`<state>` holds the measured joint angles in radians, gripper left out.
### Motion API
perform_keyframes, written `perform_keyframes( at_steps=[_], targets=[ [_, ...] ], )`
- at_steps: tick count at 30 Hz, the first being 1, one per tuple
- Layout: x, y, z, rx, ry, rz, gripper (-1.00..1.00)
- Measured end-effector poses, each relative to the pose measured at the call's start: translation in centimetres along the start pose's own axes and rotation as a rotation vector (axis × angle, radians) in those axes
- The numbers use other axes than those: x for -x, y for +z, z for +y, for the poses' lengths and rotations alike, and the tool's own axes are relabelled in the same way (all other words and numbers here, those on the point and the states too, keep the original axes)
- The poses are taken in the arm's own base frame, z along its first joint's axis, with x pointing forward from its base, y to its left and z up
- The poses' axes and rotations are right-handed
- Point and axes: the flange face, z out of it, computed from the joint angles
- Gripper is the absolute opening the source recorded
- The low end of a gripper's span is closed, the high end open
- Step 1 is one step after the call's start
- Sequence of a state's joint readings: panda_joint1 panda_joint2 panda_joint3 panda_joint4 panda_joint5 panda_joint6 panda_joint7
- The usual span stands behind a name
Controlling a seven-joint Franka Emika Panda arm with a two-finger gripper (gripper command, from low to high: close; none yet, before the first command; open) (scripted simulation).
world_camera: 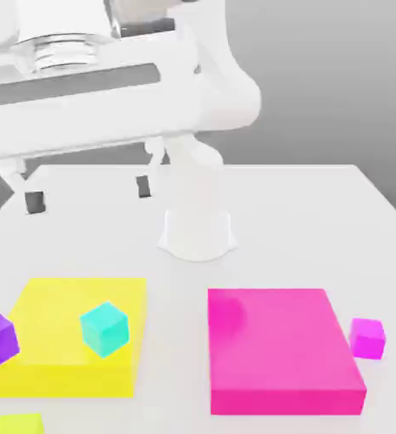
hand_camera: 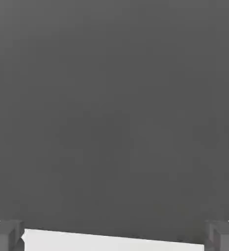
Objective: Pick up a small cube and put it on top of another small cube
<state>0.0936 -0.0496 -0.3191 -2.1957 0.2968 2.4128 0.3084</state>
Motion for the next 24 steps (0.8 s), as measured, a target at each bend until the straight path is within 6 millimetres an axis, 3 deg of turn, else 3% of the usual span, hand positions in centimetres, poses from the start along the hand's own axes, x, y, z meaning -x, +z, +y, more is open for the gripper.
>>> perform_keyframes(
  at_steps=[10, 16, 19, 20, 24],
  targets=[
    [-2.7, 13.8, 8.6, 0.179, -0.015, -0.108, 0.00],
    [-3.2, 20.2, 14.9, 0.305, -0.042, -0.146, 0.00],
    [-2.7, 24.5, 16.8, 0.320, -0.047, -0.149, 0.00],
    [-2.5, 25.7, 17.3, 0.320, -0.046, -0.150, -1.00],
    [-2.5, 25.7, 17.3, 0.320, -0.046, -0.152, -1.00]
  ],
)
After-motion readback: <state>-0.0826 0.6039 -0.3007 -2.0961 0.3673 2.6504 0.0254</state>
